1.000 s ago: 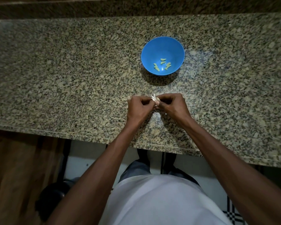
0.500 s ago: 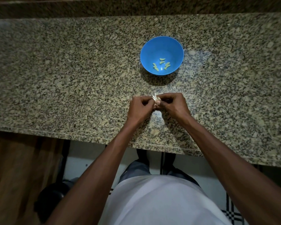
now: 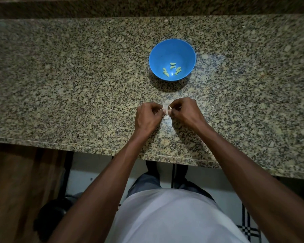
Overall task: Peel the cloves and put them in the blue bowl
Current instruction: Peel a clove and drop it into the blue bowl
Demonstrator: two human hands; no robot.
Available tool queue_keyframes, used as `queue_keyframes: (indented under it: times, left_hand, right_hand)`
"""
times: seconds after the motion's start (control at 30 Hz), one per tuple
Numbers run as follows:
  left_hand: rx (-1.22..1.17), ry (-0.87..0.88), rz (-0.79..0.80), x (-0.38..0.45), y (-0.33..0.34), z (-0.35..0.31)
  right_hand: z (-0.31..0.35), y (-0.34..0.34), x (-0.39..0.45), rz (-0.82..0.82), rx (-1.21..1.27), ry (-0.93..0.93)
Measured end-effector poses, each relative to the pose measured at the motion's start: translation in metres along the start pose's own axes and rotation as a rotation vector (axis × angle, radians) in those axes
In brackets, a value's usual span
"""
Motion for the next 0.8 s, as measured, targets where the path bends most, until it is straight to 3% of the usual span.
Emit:
queue_keyframes:
  times: [0.13,0.27,0.4,0.57,0.8]
  left_hand:
    - [-0.065,-0.018,-0.035,-0.002,-0.007,0.001]
    - [-0.163,-0.002,-0.08,-0.002,-0.017,0.001]
    - [-0.287,0.03,0.015,0.002,-0.011,-0.005]
    - [-0.381,0.083,0.137,0.003,-0.002,-0.019]
    - [-0.377,0.035,0.129,0.009,-0.005,-0.014]
  right_hand:
    - [-0.011,-0.007,0.003,-0.006,0.084,0.072]
    - [-0.025,-0.013,-0.004,-0.013,0.448,0.21]
    - [-0.029,-0.011,-0.01,0.006,0.715,0.29]
    - [-0.012,-0.014,-0.013,-0.009,0.626,0.17]
    - [-0.004,-0.011,-0.007,-0.049,0.46,0.062]
Point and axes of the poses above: each hand's wrist, its own x-axis towards the middle knuckle, its own y-axis out of the palm, z = x × y, the point moved 7 cm from there along x, towards the middle knuckle, and after that the axes turned 9 degrees about x, right-handed, at the moved point
